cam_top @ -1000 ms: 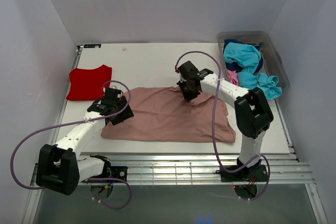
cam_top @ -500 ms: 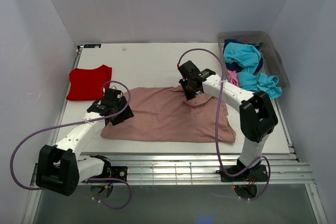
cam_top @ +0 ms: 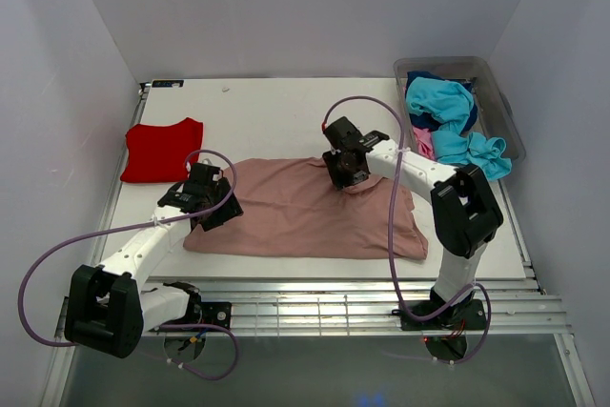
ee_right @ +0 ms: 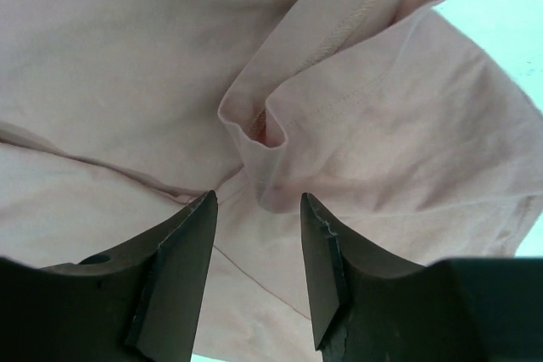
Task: Fold and stack the t-shirts
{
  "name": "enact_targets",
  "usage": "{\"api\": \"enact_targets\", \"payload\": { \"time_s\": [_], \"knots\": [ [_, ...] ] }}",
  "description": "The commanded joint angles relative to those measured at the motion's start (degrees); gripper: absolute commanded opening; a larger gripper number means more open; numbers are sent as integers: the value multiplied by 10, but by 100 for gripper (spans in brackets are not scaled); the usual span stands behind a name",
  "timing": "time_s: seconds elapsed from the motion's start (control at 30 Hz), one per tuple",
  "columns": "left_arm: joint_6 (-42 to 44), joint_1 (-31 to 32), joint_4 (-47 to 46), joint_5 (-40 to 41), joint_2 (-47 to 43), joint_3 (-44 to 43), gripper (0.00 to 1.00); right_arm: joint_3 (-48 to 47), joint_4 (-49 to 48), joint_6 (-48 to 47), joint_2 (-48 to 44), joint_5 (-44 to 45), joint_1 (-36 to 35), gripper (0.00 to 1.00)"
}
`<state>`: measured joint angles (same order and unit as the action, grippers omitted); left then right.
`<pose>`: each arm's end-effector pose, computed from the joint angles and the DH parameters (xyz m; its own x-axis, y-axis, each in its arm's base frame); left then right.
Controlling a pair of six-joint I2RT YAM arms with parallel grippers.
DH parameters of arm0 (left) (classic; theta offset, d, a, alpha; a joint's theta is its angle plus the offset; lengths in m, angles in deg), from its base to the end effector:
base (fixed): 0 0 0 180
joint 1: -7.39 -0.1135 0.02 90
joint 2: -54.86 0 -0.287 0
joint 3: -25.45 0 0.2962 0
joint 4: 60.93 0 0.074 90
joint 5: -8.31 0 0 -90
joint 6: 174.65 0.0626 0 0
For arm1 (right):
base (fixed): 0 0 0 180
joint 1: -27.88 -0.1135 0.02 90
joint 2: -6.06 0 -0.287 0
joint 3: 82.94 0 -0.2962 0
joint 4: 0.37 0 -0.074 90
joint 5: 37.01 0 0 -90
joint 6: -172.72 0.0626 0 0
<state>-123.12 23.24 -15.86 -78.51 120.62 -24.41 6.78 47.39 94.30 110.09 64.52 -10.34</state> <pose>0.2446 -0.0658 0.1747 -0.8121 -0.4151 -0.4101 -0.3300 0.9063 -0.2639 0.3549 0.2635 0.2026 -0.7831 -0.3663 -0.5026 -0.3819 0.9211 -0.0763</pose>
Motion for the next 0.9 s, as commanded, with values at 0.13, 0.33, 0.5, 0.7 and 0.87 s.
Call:
{"api": "enact_targets", "payload": {
  "time_s": [0.13, 0.33, 0.5, 0.7, 0.87],
  "knots": [
    [-2, -4, -1, 11, -16, -19, 70, 4, -35, -8, 31, -33, 0, 51],
    [5, -4, -1, 25, 2, -59, 71, -4, -43, -15, 46, -26, 0, 27],
    [24, -4, -4, 45, 45, -102, 71, -29, -35, -22, 38, 29, 0, 8],
    [77, -22, -7, 111, 135, -206, 72, -110, 16, -40, 35, 118, 24, 8],
    [121, -76, -1, 138, 255, -318, 72, -151, 26, -59, 64, 130, 74, 8]
  ]
}}
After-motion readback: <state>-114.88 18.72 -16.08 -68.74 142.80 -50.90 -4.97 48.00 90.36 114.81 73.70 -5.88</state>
